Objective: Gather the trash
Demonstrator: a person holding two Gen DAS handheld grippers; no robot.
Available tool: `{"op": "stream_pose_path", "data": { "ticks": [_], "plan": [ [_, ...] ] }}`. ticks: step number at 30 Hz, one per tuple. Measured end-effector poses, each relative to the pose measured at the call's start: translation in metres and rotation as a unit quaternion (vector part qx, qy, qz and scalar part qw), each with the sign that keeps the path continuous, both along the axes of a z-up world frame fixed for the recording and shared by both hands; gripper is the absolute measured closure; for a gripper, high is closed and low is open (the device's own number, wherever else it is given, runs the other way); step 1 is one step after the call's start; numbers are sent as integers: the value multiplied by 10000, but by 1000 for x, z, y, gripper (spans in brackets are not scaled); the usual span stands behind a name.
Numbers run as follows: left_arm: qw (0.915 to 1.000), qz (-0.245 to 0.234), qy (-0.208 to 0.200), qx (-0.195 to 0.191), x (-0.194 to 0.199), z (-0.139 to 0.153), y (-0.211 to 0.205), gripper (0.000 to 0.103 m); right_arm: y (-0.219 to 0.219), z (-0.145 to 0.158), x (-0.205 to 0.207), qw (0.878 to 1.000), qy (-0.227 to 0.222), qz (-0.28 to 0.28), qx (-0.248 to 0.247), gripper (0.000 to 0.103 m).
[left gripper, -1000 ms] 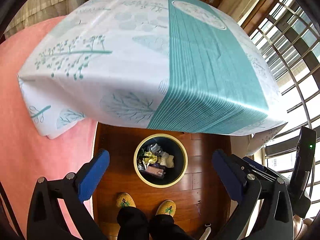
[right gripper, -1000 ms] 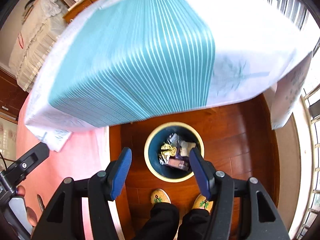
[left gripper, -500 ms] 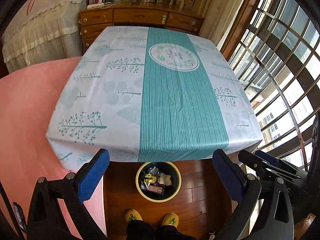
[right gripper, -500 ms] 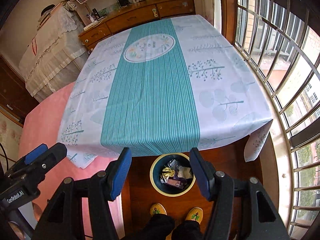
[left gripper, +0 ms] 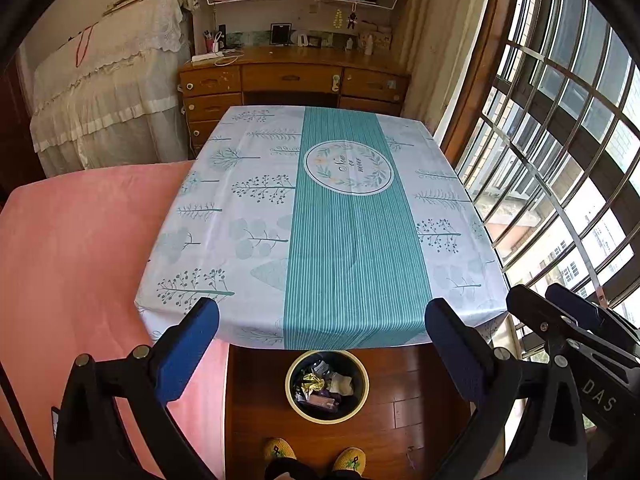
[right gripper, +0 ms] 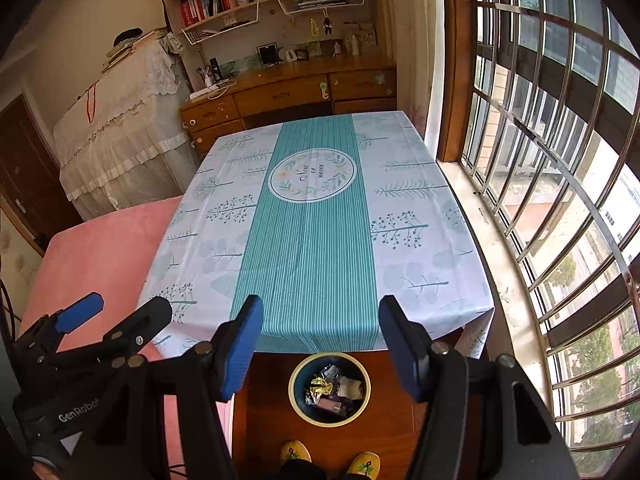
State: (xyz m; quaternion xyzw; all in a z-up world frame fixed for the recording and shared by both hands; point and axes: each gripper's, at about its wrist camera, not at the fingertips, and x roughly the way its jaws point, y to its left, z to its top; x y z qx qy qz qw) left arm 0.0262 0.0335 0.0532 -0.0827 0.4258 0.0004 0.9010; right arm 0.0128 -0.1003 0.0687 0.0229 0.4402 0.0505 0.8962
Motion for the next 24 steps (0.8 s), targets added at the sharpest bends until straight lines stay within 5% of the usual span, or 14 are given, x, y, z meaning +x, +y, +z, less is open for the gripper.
{"op": "stream_pose_path", "data": {
  "ticks": [24],
  "plan": [
    [9996, 89, -54, 278, -9, 4, -11, 1, 1, 7, -17, 9997, -201, 111, -68, 43]
  ]
}}
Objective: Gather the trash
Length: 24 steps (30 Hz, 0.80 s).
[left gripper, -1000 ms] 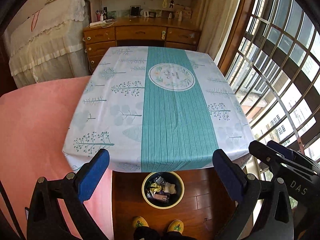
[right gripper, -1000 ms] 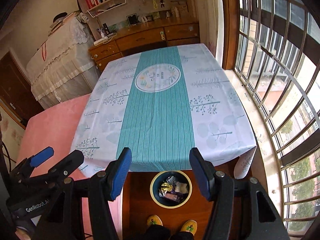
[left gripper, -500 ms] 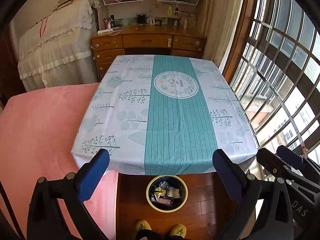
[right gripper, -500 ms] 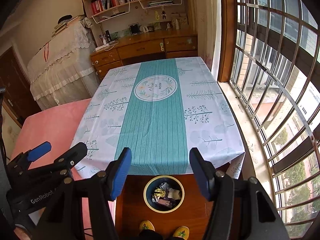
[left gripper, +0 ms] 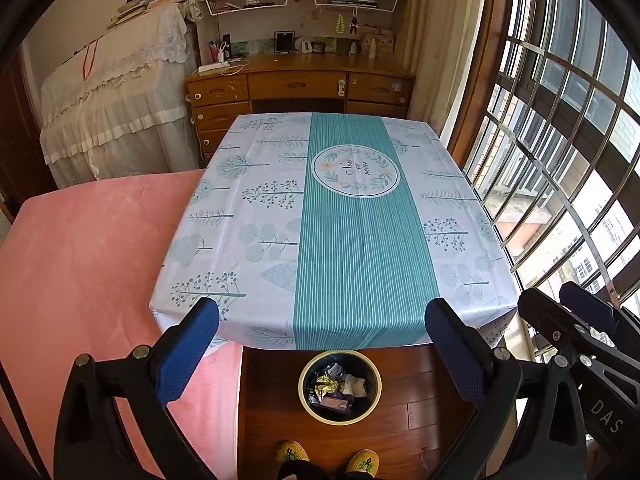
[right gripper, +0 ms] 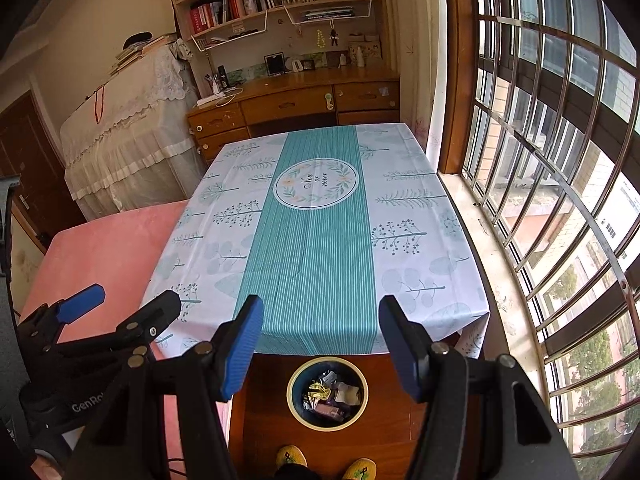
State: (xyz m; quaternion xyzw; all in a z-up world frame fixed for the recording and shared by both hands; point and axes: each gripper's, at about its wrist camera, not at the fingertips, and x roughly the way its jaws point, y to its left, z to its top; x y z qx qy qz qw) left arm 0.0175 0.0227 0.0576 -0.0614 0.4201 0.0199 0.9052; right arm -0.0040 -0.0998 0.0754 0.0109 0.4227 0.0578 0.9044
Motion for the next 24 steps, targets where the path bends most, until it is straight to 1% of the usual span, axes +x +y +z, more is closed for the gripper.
{"op": "stream_pose_path", "data": {
  "ticks": [11, 24],
  "plan": [
    [9999, 99, 75, 30, 0, -3, 2, 1, -1, -3, 8, 9999, 81, 124, -1, 43],
    [9996, 229, 92, 104, 10, -5, -1, 1, -4, -6, 19, 9997, 117, 212, 44, 43]
  ]
}}
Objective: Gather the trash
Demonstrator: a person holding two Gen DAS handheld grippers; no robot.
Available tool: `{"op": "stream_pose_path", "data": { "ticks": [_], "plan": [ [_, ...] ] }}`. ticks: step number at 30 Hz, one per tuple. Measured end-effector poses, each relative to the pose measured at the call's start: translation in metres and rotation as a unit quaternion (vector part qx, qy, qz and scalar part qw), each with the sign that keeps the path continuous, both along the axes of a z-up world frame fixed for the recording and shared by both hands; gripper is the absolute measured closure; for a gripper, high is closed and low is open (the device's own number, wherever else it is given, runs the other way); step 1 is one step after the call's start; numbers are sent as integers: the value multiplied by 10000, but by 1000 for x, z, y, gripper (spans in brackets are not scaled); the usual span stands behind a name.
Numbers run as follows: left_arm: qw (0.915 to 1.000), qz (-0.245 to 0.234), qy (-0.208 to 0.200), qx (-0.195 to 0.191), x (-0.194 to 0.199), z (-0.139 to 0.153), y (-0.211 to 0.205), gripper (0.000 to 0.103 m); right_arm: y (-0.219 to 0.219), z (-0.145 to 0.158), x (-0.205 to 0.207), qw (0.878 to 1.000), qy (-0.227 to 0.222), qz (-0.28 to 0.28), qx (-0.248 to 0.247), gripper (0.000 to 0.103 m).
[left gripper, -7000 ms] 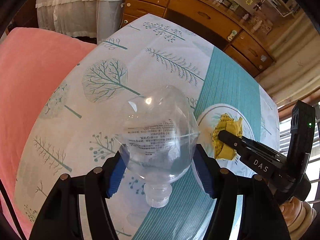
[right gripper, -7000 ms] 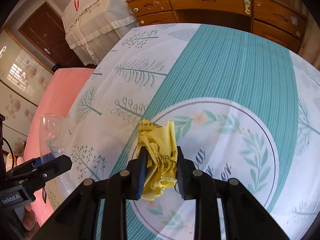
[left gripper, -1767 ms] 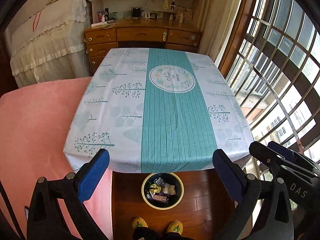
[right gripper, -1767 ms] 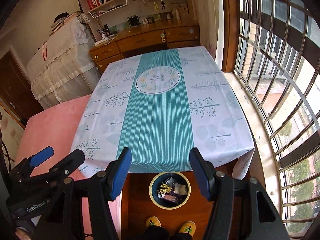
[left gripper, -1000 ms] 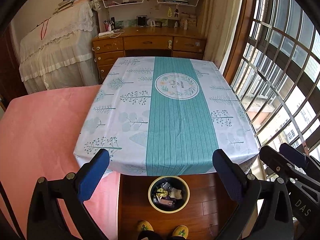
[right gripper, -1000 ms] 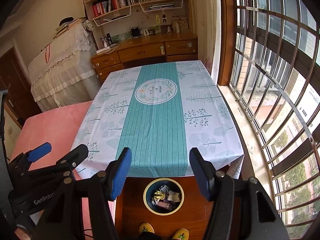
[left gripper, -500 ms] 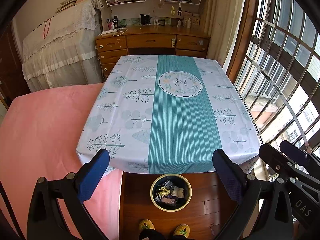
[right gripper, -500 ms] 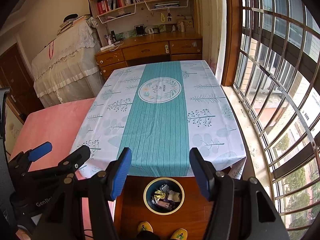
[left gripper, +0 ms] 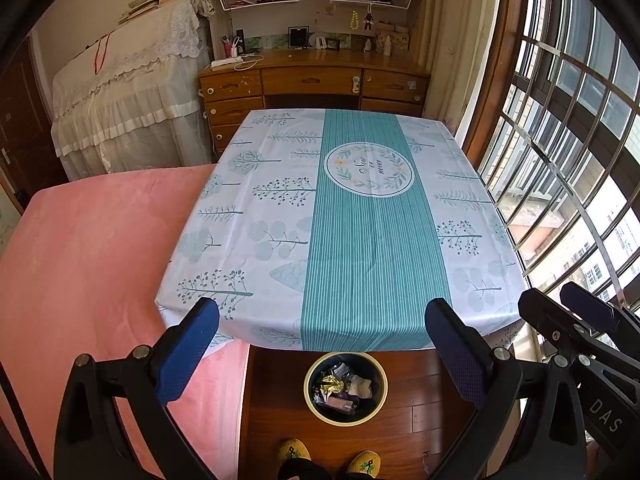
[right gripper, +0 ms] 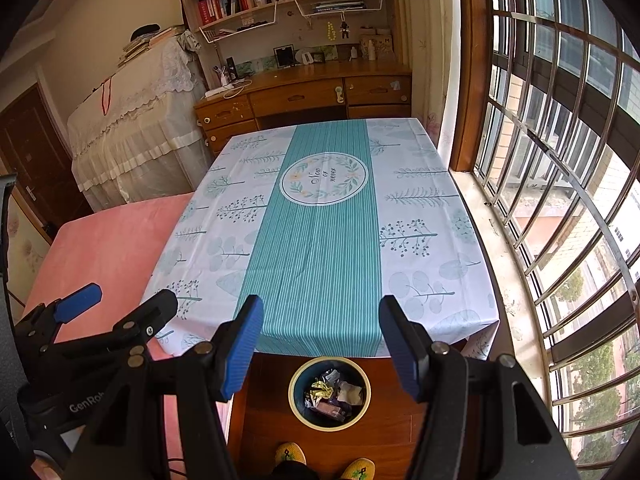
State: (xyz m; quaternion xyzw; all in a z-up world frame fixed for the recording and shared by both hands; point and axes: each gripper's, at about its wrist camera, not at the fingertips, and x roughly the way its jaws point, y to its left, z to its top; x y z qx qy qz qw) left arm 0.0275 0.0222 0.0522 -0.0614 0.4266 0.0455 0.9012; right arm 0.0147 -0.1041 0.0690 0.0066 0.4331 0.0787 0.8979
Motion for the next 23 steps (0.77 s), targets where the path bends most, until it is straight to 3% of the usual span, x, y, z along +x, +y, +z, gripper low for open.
{"op": "stream_pose_path", "data": {
  "ticks": [23],
  "plan": [
    [9994, 286, 28, 181, 5, 2, -22, 1, -22, -5, 19, 9994, 19, 284, 195, 43]
  ]
}}
